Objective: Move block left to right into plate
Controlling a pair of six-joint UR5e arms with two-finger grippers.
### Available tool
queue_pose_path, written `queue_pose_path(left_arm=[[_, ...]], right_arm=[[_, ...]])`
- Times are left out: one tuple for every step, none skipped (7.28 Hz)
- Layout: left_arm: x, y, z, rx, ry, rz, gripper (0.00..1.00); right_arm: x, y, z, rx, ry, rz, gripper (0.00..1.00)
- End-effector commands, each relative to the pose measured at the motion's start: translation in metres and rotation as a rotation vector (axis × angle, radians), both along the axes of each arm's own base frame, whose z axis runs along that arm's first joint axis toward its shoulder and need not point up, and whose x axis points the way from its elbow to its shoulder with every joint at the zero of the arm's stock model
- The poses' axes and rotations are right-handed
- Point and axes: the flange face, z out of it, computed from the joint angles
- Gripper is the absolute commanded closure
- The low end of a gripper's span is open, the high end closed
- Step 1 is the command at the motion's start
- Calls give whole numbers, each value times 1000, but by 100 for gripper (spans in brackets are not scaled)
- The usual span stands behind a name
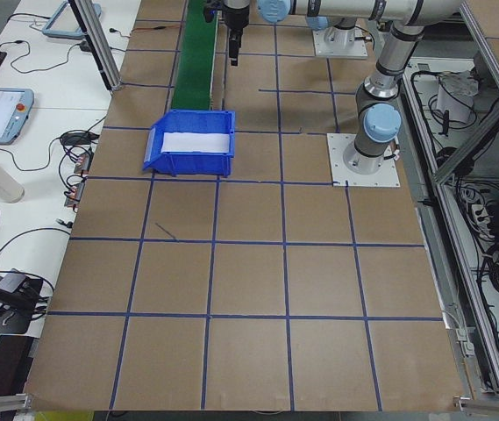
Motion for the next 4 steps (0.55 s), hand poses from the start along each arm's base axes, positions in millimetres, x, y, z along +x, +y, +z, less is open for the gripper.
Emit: queue_pose_path(left_arm=[[0, 0, 1, -1, 0, 0, 0], [0, 0, 0, 0, 0, 0, 0], [0, 0, 0, 0, 0, 0, 0], [0, 0, 1, -1, 0, 0, 0]], right_arm=[[25, -23, 17, -41, -10, 22, 0], [79, -61, 43, -40, 2, 86, 0], [122, -79, 66, -25, -20, 60, 0], [157, -89, 73, 12, -64, 19, 0]])
